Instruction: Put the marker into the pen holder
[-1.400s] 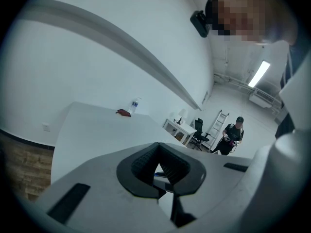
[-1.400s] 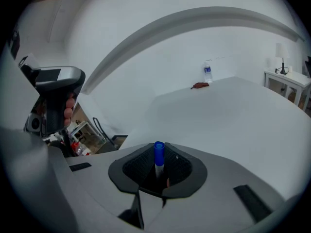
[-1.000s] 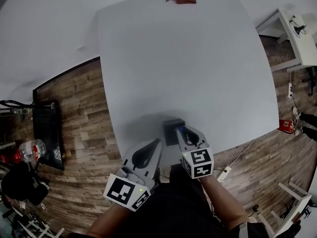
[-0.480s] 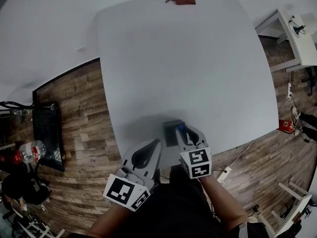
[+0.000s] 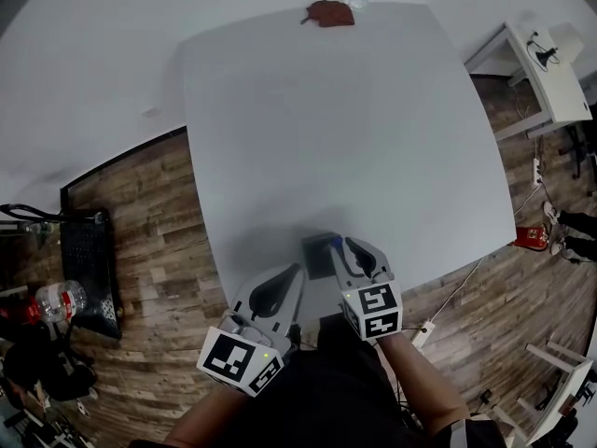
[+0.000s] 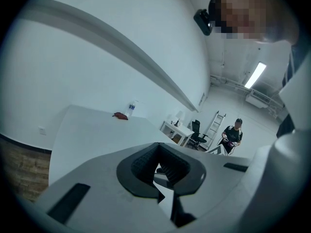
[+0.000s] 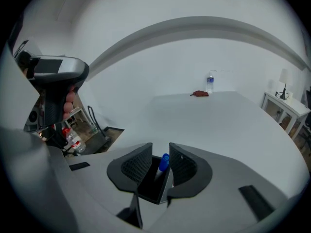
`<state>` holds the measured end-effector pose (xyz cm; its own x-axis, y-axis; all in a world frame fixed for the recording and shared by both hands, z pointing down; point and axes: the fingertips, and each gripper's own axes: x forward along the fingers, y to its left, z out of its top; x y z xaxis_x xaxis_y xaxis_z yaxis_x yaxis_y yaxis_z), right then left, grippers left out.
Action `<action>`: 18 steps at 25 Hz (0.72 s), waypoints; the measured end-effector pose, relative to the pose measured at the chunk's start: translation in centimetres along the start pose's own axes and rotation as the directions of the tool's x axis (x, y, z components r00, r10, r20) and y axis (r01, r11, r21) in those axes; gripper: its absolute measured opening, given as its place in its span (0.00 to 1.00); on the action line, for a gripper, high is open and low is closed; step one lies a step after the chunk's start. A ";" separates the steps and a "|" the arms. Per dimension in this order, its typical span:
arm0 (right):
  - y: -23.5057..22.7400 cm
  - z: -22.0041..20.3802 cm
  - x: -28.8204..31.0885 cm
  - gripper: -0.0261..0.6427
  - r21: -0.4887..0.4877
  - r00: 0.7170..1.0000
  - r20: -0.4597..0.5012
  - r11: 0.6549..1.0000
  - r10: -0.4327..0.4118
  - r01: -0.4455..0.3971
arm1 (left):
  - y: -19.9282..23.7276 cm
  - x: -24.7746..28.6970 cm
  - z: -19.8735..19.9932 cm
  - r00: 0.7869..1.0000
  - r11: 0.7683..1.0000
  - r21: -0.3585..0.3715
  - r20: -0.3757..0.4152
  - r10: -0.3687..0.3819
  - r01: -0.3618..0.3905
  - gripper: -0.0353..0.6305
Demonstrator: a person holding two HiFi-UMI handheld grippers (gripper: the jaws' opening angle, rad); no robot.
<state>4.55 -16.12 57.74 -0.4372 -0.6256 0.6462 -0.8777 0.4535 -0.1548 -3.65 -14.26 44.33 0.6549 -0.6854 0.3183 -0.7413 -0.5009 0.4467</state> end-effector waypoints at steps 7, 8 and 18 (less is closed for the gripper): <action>0.2 2.5 -2.9 0.17 0.006 0.997 0.079 1.000 -0.023 0.023 | -1.4 -0.7 1.0 0.999 0.998 0.048 0.022 -0.042 0.041 0.06; 0.3 2.9 -3.5 0.17 0.008 0.995 0.095 1.000 -0.026 0.025 | -1.6 -0.9 1.2 0.998 0.997 0.059 0.027 -0.051 0.049 0.06; 3.8 7.4 -10.7 0.17 0.028 0.960 0.279 0.999 -0.022 0.015 | -5.2 -4.3 2.6 0.988 0.982 0.140 0.070 -0.138 0.127 0.06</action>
<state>4.50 -12.39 44.68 -0.4551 -0.7875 0.4156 -0.8893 0.4260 -0.1665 -3.01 -10.12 38.44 0.7390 -0.6451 0.1941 -0.6651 -0.6529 0.3624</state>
